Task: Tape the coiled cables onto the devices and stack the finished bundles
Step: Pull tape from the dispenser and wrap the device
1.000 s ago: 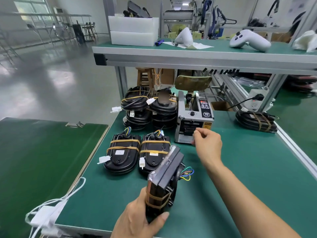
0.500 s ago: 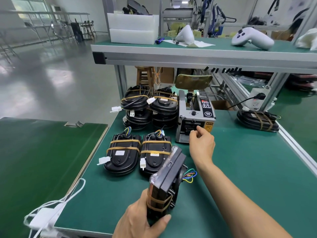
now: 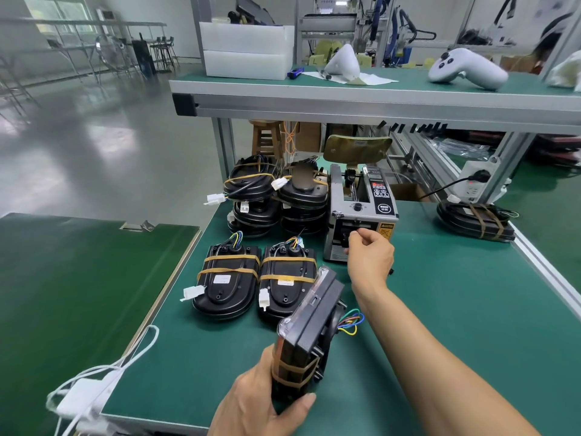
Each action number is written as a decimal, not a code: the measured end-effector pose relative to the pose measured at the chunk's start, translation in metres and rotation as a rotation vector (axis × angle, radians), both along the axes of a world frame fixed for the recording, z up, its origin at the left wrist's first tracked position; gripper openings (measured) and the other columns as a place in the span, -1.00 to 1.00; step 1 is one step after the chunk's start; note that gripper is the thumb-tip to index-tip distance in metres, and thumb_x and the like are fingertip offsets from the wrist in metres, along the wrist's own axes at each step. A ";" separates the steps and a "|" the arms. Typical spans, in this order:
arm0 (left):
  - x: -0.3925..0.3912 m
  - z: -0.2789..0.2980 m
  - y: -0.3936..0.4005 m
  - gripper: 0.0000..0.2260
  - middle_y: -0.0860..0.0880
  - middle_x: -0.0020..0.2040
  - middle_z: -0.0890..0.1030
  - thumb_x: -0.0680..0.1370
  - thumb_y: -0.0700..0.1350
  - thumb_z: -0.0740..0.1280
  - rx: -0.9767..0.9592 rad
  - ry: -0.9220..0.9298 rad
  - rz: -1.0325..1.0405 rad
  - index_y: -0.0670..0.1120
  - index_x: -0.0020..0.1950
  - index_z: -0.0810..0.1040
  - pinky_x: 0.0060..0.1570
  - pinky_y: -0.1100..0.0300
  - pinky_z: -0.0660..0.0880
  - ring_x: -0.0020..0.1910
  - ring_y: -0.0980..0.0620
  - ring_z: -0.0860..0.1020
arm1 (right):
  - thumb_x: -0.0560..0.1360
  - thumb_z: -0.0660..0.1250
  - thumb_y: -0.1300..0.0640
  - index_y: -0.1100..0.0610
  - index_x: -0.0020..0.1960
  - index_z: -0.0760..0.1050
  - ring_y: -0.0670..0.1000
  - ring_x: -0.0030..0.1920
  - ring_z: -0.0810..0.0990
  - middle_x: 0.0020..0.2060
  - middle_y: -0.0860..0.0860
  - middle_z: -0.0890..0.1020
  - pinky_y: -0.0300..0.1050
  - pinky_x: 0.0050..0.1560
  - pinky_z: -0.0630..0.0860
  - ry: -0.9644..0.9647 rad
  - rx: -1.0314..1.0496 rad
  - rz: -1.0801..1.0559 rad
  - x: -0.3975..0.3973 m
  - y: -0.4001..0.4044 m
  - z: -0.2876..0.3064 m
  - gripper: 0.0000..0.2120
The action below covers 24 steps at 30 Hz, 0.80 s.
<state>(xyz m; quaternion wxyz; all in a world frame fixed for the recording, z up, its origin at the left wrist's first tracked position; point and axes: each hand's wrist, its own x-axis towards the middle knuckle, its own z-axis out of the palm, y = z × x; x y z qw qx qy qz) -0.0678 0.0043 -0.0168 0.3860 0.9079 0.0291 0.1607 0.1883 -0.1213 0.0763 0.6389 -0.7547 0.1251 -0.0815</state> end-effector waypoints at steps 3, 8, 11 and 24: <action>0.000 -0.001 0.000 -0.09 0.60 0.08 0.57 0.38 0.27 0.56 0.002 0.000 0.002 0.49 0.63 0.16 -0.04 0.67 0.42 0.04 0.70 0.46 | 0.55 0.34 0.13 0.04 0.04 0.66 0.00 -0.11 0.72 -0.17 0.01 0.74 -0.02 0.01 0.61 0.016 0.062 -0.044 0.002 0.000 -0.001 -0.86; 0.000 0.004 -0.001 -0.10 0.64 0.07 0.53 0.39 0.28 0.55 -0.015 -0.018 0.000 0.52 0.61 0.14 -0.03 0.67 0.42 0.12 0.41 0.57 | 0.58 0.37 0.09 0.01 -0.13 0.66 -0.15 -0.31 0.66 -0.31 -0.02 0.72 -0.15 -0.17 0.48 0.017 0.112 -0.096 0.006 0.001 -0.003 -0.86; 0.000 0.005 -0.001 -0.11 0.62 0.08 0.54 0.39 0.28 0.54 -0.020 -0.036 -0.008 0.54 0.60 0.13 0.02 0.64 0.44 0.14 0.34 0.60 | 0.58 0.35 0.09 0.05 -0.27 0.62 -0.17 -0.39 0.64 -0.39 -0.01 0.70 -0.20 -0.27 0.40 0.027 0.141 -0.113 0.007 0.001 -0.005 -0.74; 0.000 0.006 -0.001 -0.13 0.54 0.13 0.59 0.40 0.28 0.53 -0.022 -0.060 -0.028 0.54 0.60 0.13 0.00 0.61 0.47 0.14 0.31 0.61 | 0.60 0.33 0.10 0.06 -0.21 0.63 0.04 -0.20 0.71 -0.49 -0.17 0.65 -0.05 -0.10 0.56 0.083 0.300 -0.105 0.009 -0.001 -0.010 -0.77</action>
